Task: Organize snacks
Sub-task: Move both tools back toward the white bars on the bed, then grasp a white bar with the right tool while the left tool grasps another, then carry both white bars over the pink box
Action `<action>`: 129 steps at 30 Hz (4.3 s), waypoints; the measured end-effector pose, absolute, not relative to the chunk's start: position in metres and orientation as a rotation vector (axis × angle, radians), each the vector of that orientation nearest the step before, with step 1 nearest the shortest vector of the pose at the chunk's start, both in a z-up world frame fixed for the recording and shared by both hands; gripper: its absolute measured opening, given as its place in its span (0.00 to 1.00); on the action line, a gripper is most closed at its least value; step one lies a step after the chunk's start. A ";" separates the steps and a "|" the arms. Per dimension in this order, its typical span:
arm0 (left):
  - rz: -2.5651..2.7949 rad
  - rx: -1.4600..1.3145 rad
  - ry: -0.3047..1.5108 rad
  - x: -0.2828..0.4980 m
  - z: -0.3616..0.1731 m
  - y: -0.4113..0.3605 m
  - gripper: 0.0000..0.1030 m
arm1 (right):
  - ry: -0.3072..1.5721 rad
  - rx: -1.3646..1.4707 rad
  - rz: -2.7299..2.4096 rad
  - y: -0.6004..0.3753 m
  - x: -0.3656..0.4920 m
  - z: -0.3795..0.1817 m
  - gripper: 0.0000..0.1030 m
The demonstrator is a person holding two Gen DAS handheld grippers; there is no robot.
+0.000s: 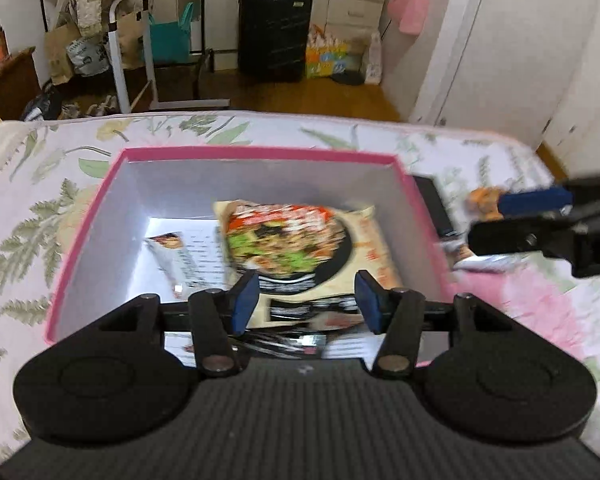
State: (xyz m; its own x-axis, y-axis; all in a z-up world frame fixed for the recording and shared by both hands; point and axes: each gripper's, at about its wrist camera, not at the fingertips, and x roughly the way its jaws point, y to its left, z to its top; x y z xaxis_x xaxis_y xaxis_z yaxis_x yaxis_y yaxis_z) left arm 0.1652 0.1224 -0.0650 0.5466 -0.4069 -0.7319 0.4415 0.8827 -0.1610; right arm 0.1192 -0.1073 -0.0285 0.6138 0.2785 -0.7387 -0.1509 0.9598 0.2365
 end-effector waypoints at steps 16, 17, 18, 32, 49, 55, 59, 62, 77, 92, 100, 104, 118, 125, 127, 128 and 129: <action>-0.717 -0.098 0.987 0.118 -0.036 0.022 0.59 | 0.559 0.108 -0.020 -0.212 -0.016 -0.040 0.79; -0.707 -0.087 0.994 0.116 -0.038 0.011 0.60 | 0.530 0.072 -0.039 -0.219 -0.019 -0.043 0.79; -0.682 -0.084 1.004 0.116 -0.040 0.001 0.60 | 0.515 0.054 -0.048 -0.228 -0.019 -0.046 0.79; -0.407 -0.287 1.103 0.166 -0.130 -0.105 0.60 | 0.628 0.255 -0.026 -0.315 0.058 -0.116 0.59; -0.195 -0.134 1.004 0.162 -0.175 -0.149 0.65 | 0.690 0.318 -0.079 -0.324 0.087 -0.169 0.32; -0.169 -0.184 1.005 0.160 -0.174 -0.140 0.65 | 0.694 0.329 -0.032 -0.311 0.066 -0.169 0.31; -0.162 -0.244 0.999 0.164 -0.176 -0.139 0.73 | 0.701 0.346 -0.038 -0.304 0.063 -0.170 0.32; -0.157 -0.240 0.994 0.165 -0.177 -0.140 0.63 | 0.715 0.369 -0.060 -0.304 0.063 -0.175 0.32; -0.276 -0.253 1.039 0.153 -0.165 -0.106 0.34 | 0.791 0.495 -0.095 -0.294 0.038 -0.175 0.31; -0.439 0.057 1.026 0.100 -0.094 -0.072 0.33 | 0.936 0.474 0.040 -0.263 0.002 -0.122 0.31; -0.522 0.077 1.012 0.075 -0.058 -0.055 0.32 | 0.929 0.392 0.110 -0.232 -0.014 -0.083 0.31; -0.542 0.088 0.988 0.066 -0.045 -0.048 0.29 | 0.927 0.338 0.139 -0.214 -0.019 -0.070 0.31; -0.544 0.030 1.091 0.085 -0.061 -0.012 0.24 | 0.910 0.296 0.168 -0.193 -0.006 -0.057 0.31; -0.524 -0.007 1.242 0.074 -0.110 -0.016 0.35 | 0.978 0.323 0.084 -0.209 -0.014 -0.085 0.31; -0.523 -0.024 1.261 0.068 -0.122 -0.022 0.39 | 0.995 0.336 0.059 -0.215 -0.017 -0.092 0.31; -0.516 -0.024 1.270 0.066 -0.127 -0.027 0.41 | 1.000 0.342 0.049 -0.217 -0.019 -0.095 0.31; -0.499 -0.022 1.281 0.065 -0.133 -0.032 0.44 | 1.003 0.345 0.043 -0.219 -0.020 -0.097 0.31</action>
State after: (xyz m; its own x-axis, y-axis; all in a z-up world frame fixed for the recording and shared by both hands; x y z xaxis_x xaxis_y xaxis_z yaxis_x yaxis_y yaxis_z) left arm 0.0648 -0.0323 -0.1329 0.1945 -0.3680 -0.9093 0.3441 0.8936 -0.2881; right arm -0.0205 -0.2193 -0.0966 0.5418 0.1923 -0.8182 0.1224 0.9451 0.3031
